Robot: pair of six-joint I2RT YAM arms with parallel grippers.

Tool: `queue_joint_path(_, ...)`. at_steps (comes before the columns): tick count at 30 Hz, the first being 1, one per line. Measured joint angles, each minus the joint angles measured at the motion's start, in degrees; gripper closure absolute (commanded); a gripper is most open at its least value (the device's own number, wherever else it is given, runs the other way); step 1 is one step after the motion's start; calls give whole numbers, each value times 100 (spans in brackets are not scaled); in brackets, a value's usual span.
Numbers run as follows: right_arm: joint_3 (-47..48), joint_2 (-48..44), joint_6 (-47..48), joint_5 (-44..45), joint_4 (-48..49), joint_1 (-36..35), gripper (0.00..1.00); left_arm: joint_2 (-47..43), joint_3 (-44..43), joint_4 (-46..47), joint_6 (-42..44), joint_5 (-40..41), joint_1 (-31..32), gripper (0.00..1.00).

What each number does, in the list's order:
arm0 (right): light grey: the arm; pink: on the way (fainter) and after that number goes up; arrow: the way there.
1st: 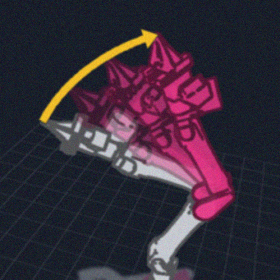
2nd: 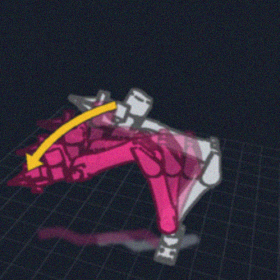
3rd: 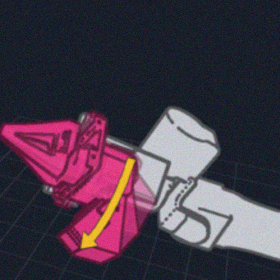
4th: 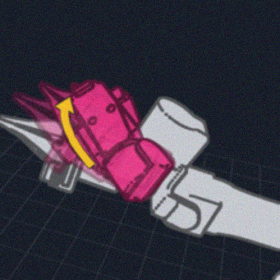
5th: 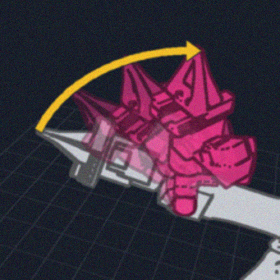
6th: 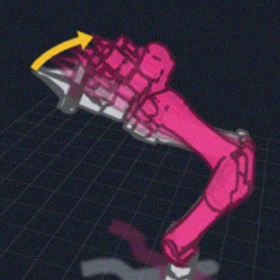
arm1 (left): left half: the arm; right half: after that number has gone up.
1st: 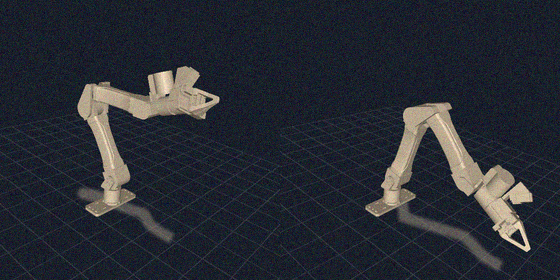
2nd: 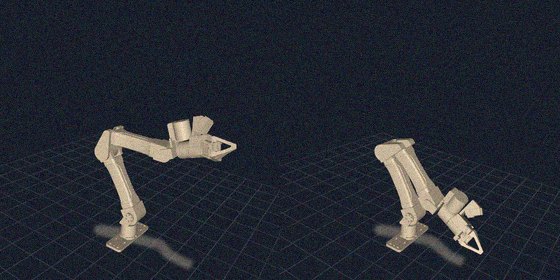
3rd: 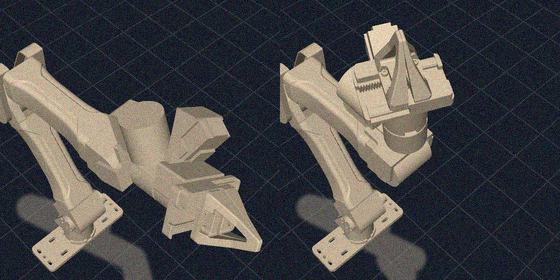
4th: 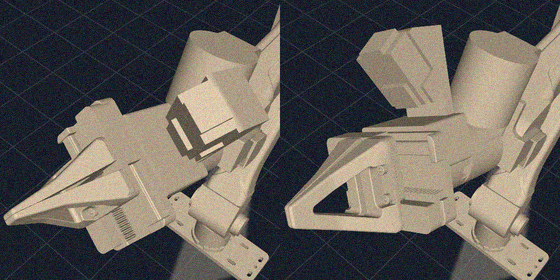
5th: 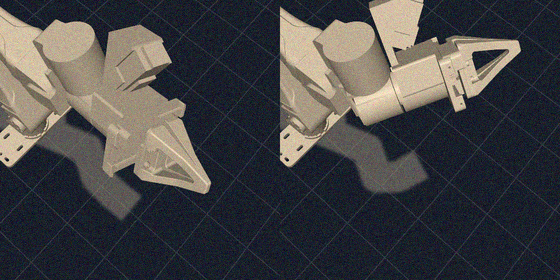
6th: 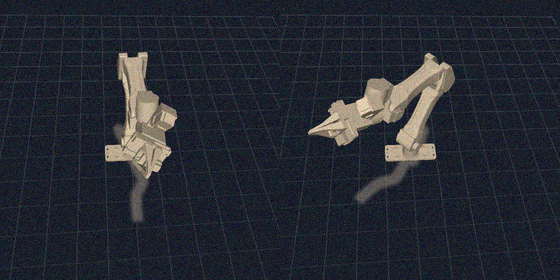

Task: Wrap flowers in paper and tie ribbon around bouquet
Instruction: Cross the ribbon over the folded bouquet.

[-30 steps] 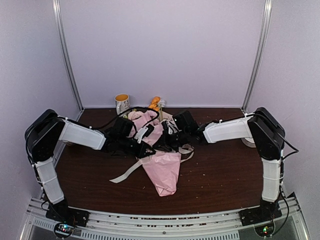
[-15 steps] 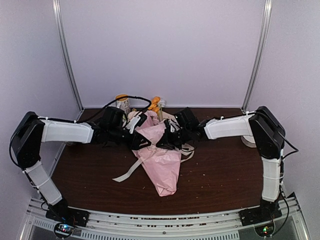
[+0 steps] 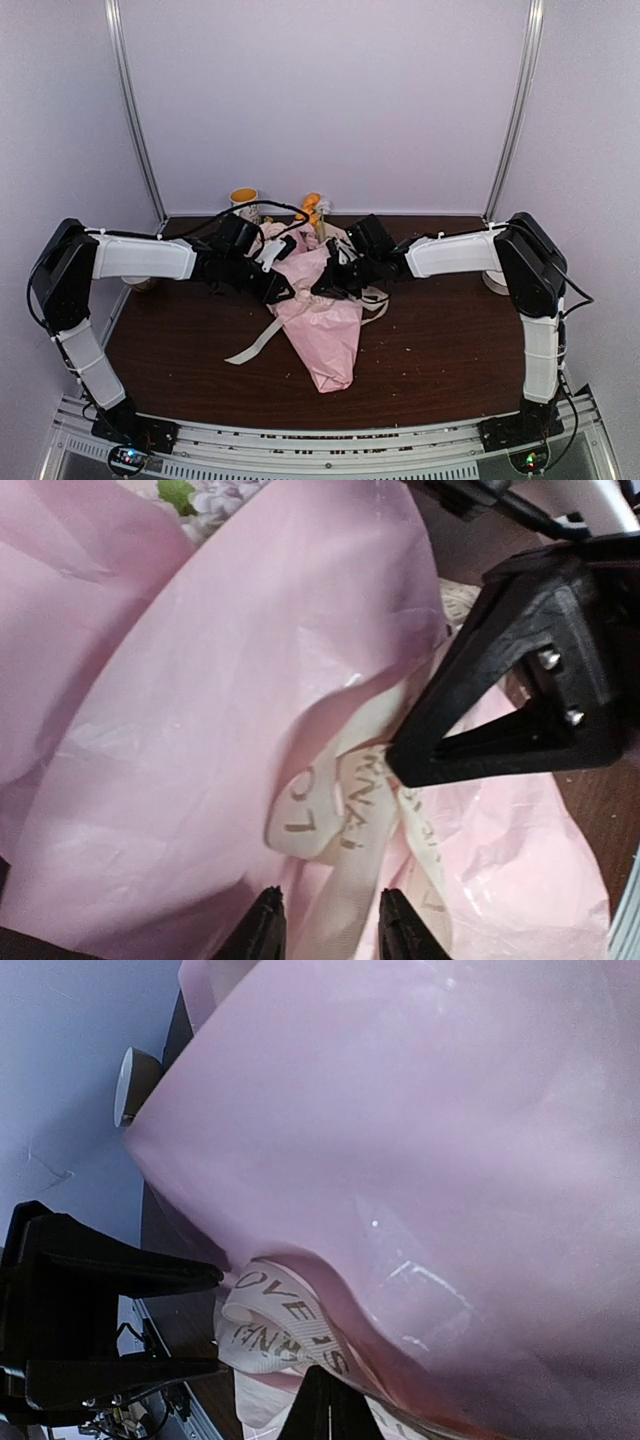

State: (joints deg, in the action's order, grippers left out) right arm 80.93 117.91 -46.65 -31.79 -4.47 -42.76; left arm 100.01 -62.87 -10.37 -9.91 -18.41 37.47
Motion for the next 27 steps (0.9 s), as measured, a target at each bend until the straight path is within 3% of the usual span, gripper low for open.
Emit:
queue_joint_path(8, 33, 2, 37, 52, -90, 0, 100, 142, -345, -7, -24, 339, -9, 53)
queue_joint_path(13, 33, 2, 44, 72, -164, 0, 100, 538, -702, -31, -44, 205, -9, 54)
queue_joint_path(16, 33, 0, 46, 76, -184, 0, 100, 787, -835, -31, -48, 162, -9, 64)
queue_joint_path(20, 33, 0, 109, 90, -221, 0, 100, 876, -833, -146, -26, 151, -9, 100)
queue_joint_path(27, 33, -37, 435, 372, -568, 44, 100, 767, -654, -168, 90, 326, -15, 100)
